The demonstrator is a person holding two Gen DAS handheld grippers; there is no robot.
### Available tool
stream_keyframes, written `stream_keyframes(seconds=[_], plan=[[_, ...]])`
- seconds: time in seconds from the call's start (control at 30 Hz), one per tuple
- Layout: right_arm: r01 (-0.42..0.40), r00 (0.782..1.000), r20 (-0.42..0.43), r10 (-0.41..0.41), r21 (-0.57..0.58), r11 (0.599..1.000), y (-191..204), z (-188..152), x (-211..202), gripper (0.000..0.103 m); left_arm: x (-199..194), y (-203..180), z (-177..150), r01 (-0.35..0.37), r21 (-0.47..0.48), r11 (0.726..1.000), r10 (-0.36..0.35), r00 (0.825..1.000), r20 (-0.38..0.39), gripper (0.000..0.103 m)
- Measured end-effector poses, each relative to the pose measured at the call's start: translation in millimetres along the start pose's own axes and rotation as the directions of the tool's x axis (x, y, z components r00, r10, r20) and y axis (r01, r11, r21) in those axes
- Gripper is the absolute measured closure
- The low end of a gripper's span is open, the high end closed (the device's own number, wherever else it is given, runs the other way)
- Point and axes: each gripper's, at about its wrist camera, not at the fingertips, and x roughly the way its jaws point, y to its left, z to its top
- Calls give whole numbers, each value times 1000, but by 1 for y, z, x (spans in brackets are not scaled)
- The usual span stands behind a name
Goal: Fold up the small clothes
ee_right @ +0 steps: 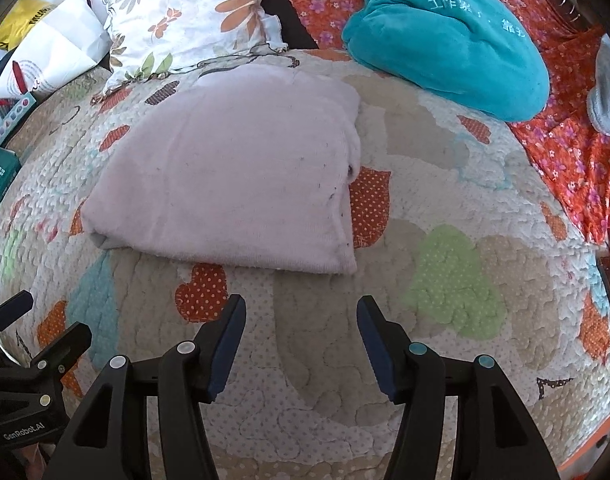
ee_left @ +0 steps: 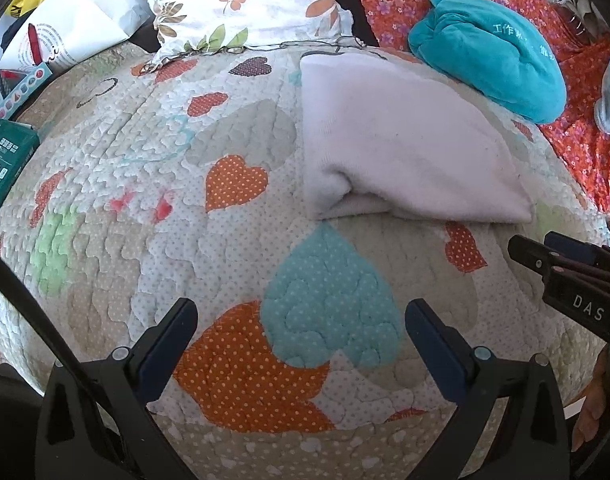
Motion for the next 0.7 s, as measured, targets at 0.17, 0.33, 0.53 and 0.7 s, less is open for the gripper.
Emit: stream_keyframes(seconds=[0.17, 0.33, 0.53, 0.7], plan=[[2, 1000, -8, -2, 9, 1000, -3, 0, 3, 40, 2, -3, -1, 5, 10, 1000, -5, 1000, -8, 0], [0, 1000, -15, 0, 15, 1000, -5, -1, 5, 40, 4, -3, -1, 5, 9, 1000, -5, 1000, -12, 0], [2, 1000, -19, -2, 6, 1000, -2, -2, 7, 39, 4, -2, -2, 6, 9, 1000, -6, 1000, -11, 0], [5, 1000, -21, -5, 2, 1000, 0, -2, 8, 39, 3, -2, -1, 7, 11, 1000, -7, 1000, -5, 0]])
